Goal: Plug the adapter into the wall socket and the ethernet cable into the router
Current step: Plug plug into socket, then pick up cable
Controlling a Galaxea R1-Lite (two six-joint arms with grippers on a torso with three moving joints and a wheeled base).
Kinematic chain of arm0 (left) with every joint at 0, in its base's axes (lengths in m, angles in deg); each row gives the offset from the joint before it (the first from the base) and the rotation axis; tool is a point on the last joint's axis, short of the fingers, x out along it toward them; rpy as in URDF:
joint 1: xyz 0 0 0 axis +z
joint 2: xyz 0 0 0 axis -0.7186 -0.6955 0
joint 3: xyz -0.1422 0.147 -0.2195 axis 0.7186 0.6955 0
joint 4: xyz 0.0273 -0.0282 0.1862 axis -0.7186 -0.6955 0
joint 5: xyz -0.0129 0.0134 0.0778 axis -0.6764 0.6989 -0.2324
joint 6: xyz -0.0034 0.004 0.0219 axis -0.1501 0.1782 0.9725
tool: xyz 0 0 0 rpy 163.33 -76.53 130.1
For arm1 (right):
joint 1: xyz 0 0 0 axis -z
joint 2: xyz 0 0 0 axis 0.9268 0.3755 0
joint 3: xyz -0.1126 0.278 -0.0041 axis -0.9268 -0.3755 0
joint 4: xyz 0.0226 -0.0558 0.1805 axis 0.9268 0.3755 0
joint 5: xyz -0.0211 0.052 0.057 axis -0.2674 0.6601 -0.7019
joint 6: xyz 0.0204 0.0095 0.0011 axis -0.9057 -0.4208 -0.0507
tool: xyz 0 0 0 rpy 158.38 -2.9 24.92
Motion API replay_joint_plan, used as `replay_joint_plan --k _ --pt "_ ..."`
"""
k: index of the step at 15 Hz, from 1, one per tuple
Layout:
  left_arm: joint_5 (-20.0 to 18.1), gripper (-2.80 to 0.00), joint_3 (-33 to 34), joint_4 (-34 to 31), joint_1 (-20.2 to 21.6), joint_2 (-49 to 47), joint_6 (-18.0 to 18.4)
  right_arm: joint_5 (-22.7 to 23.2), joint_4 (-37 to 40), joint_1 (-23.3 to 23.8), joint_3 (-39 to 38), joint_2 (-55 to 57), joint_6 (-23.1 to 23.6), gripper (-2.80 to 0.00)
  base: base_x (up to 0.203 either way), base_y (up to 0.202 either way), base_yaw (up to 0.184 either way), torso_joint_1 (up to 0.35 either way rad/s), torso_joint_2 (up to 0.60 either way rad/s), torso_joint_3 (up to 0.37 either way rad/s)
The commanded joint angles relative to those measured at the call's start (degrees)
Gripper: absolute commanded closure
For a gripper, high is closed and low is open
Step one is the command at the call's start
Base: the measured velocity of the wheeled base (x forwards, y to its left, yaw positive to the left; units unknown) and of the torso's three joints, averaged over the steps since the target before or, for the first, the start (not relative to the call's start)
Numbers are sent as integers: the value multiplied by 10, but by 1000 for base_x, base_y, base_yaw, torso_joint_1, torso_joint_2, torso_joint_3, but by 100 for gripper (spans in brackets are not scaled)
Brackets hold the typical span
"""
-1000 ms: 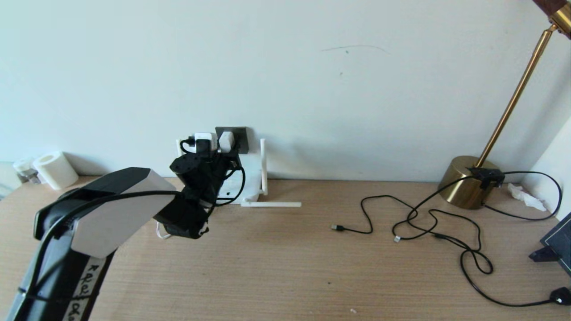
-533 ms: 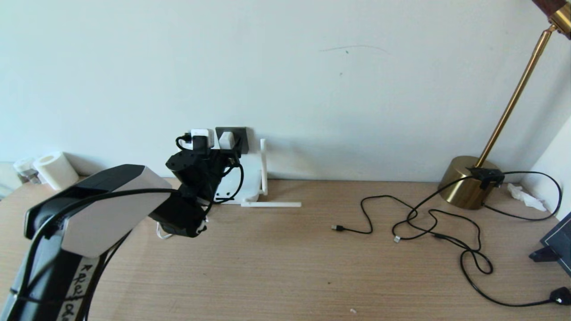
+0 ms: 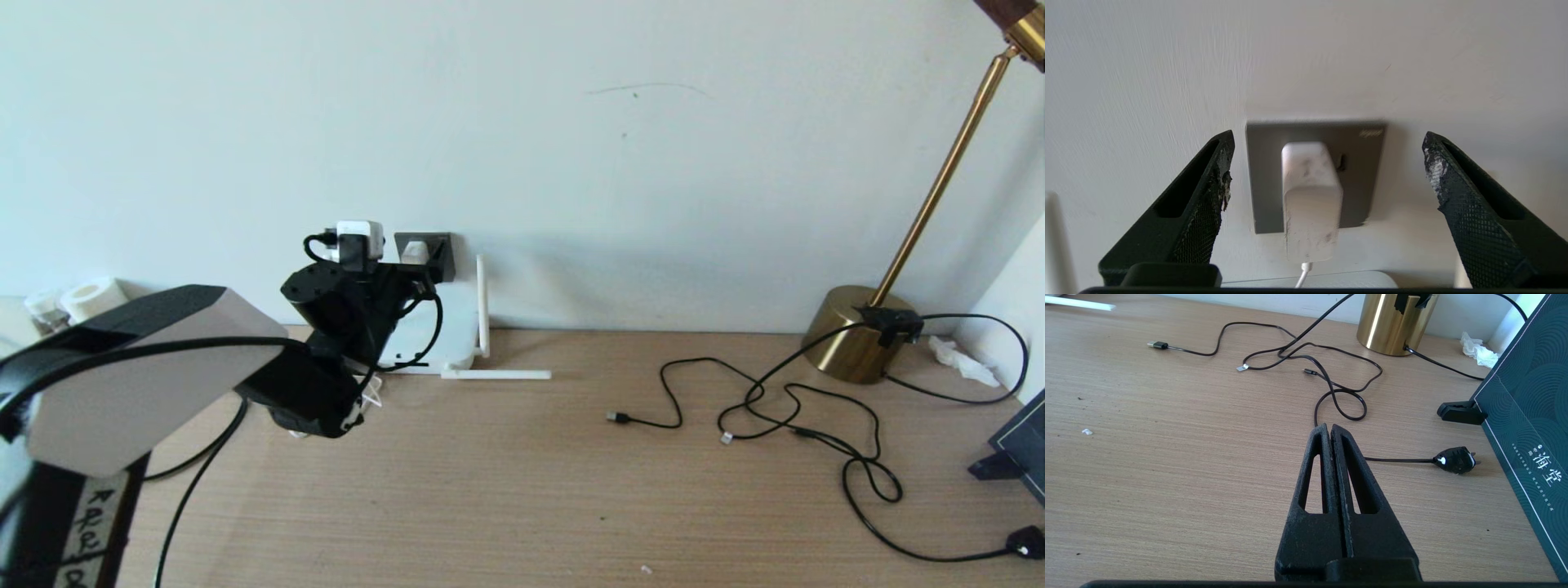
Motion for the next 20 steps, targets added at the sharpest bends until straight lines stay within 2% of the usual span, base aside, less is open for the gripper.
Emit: replay_joint_plan --k 1,3,4,7,9,11,13,14,15,18,19,20 --pt "-11 -280 39 0 0 69 1 0 0 0 0 1 1 0 0 0 0 0 0 0" --pt "-37 -280 87 -22 0 151 3 0 0 0 0 1 1 0 0 0 0 0 0 0" --pt "-48 0 106 -35 0 189 4 0 0 0 0 1 1 0 0 0 0 0 0 0" --pt "-95 0 168 -105 0 309 21 0 0 0 0 1 1 0 0 0 0 0 0 0" --pt "-142 0 208 -214 1 406 53 0 0 0 0 1 1 0 0 0 0 0 0 0" --pt "-193 0 228 -382 -2 503 99 0 0 0 0 1 1 0 0 0 0 0 0 0" --pt "-238 0 238 -577 -22 589 168 0 0 0 0 1 1 0 0 0 0 0 0 0" --pt "-252 0 241 -660 -44 617 203 0 0 0 0 1 1 0 0 0 0 0 0 0" --pt "-262 0 244 -714 -79 634 236 0 0 0 0 1 1 0 0 0 0 0 0 0" --pt "-268 0 290 -758 -150 643 329 0 0 0 0 1 1 0 0 0 0 0 0 0" --pt "-265 0 310 -759 -170 645 354 0 0 0 0 1 1 0 0 0 0 0 0 0" --pt "-259 0 322 -760 -190 648 364 0 0 0 0 1 1 0 0 0 0 0 0 0"
